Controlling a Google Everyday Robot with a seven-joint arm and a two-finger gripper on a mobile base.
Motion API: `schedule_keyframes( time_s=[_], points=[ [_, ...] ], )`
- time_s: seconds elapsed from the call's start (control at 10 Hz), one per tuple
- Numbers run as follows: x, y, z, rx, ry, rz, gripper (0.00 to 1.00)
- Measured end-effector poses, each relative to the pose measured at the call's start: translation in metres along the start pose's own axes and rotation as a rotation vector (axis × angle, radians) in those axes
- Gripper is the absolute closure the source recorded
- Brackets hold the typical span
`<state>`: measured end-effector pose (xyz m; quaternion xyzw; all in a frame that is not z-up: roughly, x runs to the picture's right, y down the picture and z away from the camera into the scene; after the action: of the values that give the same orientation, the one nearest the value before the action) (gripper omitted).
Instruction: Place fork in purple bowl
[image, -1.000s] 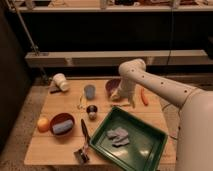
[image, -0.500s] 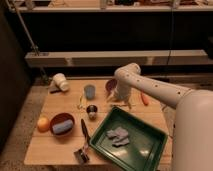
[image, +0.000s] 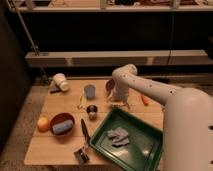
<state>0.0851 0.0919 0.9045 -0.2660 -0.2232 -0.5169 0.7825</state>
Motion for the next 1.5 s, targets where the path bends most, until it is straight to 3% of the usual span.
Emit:
schedule_keyframes(
  time_s=[0.8,1.0,1.2,1.5],
  points=[
    [0.022,0.008,0.030,-0.057,-0.053,0.061,0.20],
    [0.021,0.008,0.037,-0.061,-0.072,0.064,0.33],
    [0.019,0.010,0.037,-0.052,-0.099,0.066,0.55],
    [0.019,0.008,0.032,-0.045,-0.105,0.067,0.85]
  ],
)
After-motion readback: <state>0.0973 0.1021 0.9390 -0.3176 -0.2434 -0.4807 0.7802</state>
